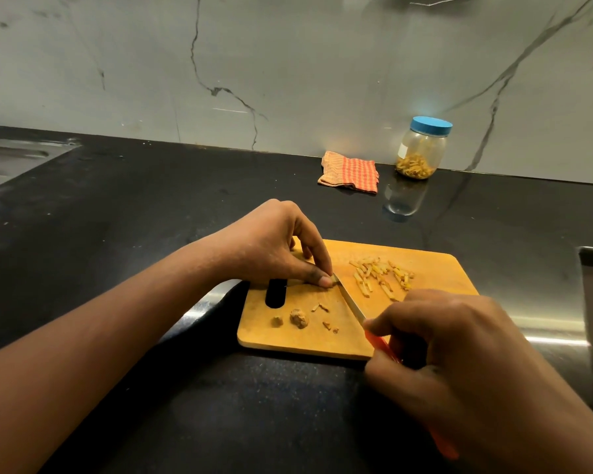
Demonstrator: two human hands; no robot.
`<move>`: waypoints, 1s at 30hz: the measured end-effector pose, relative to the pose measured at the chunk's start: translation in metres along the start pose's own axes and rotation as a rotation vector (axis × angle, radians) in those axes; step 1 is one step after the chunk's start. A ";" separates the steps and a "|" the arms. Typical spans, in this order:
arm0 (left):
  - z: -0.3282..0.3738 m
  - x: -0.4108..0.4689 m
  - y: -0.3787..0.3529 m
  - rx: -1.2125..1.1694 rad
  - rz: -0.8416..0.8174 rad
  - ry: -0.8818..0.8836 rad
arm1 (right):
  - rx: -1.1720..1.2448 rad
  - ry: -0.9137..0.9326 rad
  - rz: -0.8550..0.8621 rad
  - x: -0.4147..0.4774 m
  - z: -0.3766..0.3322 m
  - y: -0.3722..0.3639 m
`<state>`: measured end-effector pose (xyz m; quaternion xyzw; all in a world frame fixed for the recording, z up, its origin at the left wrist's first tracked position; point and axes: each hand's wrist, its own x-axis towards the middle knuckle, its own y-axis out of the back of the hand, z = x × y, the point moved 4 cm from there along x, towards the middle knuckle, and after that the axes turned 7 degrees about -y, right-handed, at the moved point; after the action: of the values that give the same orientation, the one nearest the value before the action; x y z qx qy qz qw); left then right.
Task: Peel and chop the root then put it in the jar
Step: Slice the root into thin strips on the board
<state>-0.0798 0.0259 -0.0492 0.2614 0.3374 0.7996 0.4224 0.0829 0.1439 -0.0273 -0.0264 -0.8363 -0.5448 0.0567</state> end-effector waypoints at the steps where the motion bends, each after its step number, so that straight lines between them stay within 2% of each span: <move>1: 0.000 0.000 0.000 -0.004 0.003 -0.001 | 0.003 0.005 0.003 0.000 0.001 -0.001; 10: 0.001 -0.001 0.001 -0.003 0.006 -0.006 | -0.035 -0.022 0.140 -0.007 0.013 0.011; 22: 0.001 0.000 0.000 -0.012 -0.016 -0.011 | 0.068 0.013 0.067 0.004 0.006 -0.004; 30: 0.000 0.000 0.001 -0.012 -0.016 -0.010 | 0.052 0.000 0.058 0.006 0.002 -0.004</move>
<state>-0.0800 0.0260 -0.0484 0.2602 0.3325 0.7970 0.4319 0.0768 0.1441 -0.0305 -0.0491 -0.8490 -0.5210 0.0734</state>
